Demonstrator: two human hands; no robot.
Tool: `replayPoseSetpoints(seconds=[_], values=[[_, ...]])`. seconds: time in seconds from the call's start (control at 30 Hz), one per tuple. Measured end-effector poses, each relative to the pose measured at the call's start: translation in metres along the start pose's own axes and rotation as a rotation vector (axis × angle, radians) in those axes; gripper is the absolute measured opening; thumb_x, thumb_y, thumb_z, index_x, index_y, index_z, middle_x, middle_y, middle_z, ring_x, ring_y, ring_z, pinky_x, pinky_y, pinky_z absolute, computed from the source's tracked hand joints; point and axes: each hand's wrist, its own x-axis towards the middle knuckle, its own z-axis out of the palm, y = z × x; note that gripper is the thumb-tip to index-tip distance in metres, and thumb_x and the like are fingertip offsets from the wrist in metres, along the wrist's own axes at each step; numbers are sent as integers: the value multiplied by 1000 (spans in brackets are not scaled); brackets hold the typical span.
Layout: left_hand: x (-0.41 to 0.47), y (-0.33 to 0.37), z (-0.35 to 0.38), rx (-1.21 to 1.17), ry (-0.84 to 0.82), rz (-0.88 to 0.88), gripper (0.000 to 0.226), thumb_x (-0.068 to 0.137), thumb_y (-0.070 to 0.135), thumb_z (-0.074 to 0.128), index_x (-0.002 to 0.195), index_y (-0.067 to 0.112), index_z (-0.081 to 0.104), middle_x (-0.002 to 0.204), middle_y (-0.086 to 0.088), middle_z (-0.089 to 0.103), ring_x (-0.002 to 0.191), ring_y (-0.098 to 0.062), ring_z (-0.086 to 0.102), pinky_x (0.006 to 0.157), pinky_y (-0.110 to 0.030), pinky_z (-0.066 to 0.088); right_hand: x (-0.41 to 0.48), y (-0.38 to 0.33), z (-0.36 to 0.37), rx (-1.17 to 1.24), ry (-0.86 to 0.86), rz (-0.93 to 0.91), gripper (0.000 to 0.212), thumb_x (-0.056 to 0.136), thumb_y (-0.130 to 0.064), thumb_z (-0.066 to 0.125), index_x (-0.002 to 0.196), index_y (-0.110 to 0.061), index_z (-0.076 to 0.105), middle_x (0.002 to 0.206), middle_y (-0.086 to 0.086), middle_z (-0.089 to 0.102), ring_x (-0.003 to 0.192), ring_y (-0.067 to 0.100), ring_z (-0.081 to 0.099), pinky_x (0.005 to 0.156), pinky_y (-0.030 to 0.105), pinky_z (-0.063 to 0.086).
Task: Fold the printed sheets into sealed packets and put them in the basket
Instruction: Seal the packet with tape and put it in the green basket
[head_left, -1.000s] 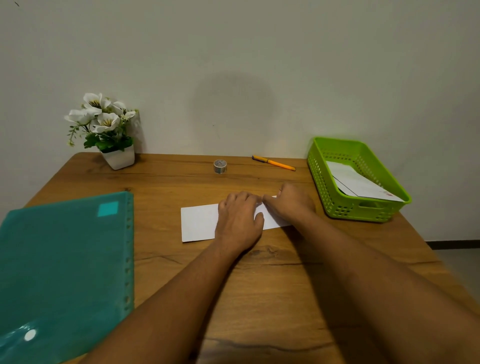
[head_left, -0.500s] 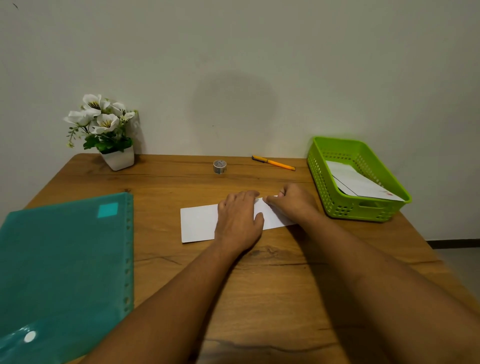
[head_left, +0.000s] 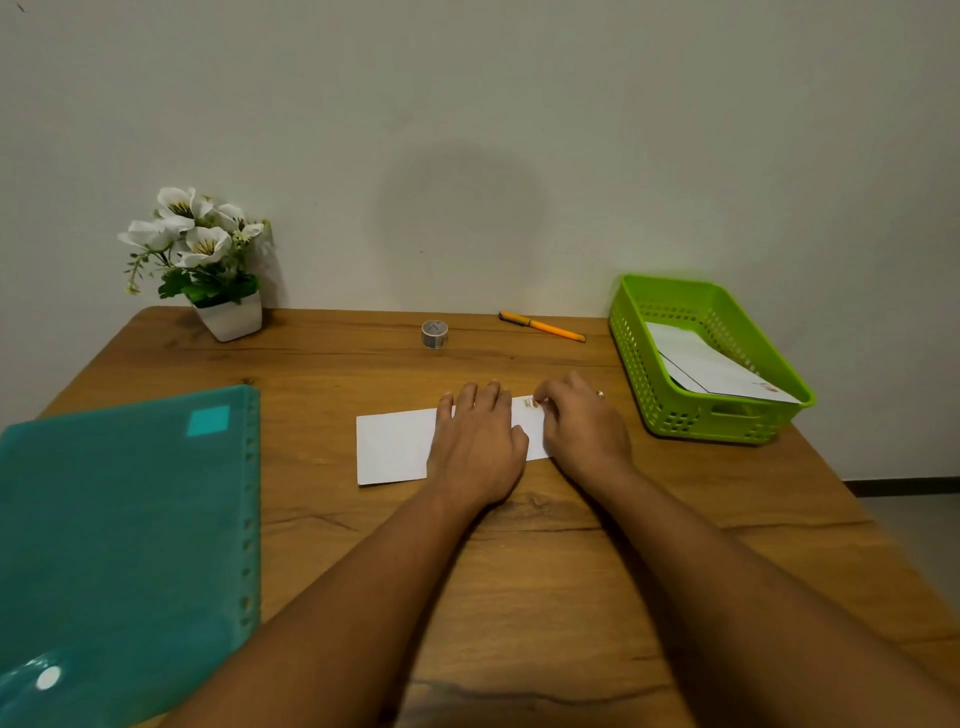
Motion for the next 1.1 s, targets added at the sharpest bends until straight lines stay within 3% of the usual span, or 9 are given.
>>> replayPoseSetpoints(seconds=[0.1, 0.2, 0.4, 0.6, 0.8, 0.97, 1.1], values=[[0, 0, 2, 41, -36, 0, 60, 106, 38, 27, 160, 13, 27, 168, -5, 25, 155, -26, 17, 125, -52, 14, -9, 1, 2, -114, -4, -157, 25, 101, -18, 53, 116, -20, 73, 113, -1, 65, 98, 27, 58, 68, 33, 40], [-2, 1, 3, 58, -63, 1, 61, 106, 39, 24, 162, 13, 21, 170, -5, 18, 157, -26, 12, 126, -52, 10, -15, 4, -2, -222, -23, -243, 34, 98, -19, 51, 125, -18, 72, 121, 2, 68, 106, 28, 57, 83, 40, 47], [0, 0, 2, 70, -97, -1, 62, 107, 39, 23, 163, 15, 17, 171, -5, 14, 158, -25, 8, 127, -53, 8, -17, 4, -5, -303, -128, -215, 48, 101, -33, 40, 147, -28, 54, 139, 4, 57, 119, 29, 51, 95, 44, 42], [0, 2, 1, 74, -104, -4, 62, 107, 40, 22, 163, 14, 16, 172, -4, 13, 158, -25, 7, 127, -52, 8, -25, 10, -8, -208, -77, -273, 40, 99, -32, 43, 133, -30, 65, 132, 0, 63, 111, 28, 53, 91, 44, 43], [1, 1, 1, 79, -110, -5, 62, 107, 41, 24, 163, 15, 17, 171, -5, 15, 158, -25, 8, 127, -52, 8, -22, 4, -7, -279, -104, -178, 47, 104, -40, 38, 146, -27, 55, 142, 3, 56, 125, 26, 48, 99, 43, 39], [1, 1, 2, 72, -110, -5, 62, 107, 41, 23, 163, 15, 17, 171, -5, 15, 158, -25, 8, 127, -53, 8, -24, 6, -9, -273, -122, -212, 47, 103, -42, 36, 144, -31, 56, 140, 4, 57, 122, 27, 49, 95, 43, 40], [1, 1, 2, 78, -111, -6, 63, 107, 42, 23, 163, 15, 18, 171, -5, 15, 158, -26, 8, 127, -53, 8, -22, 1, -7, -328, -139, -134, 64, 99, -52, 26, 145, -20, 56, 144, 7, 56, 126, 28, 49, 99, 44, 39]])
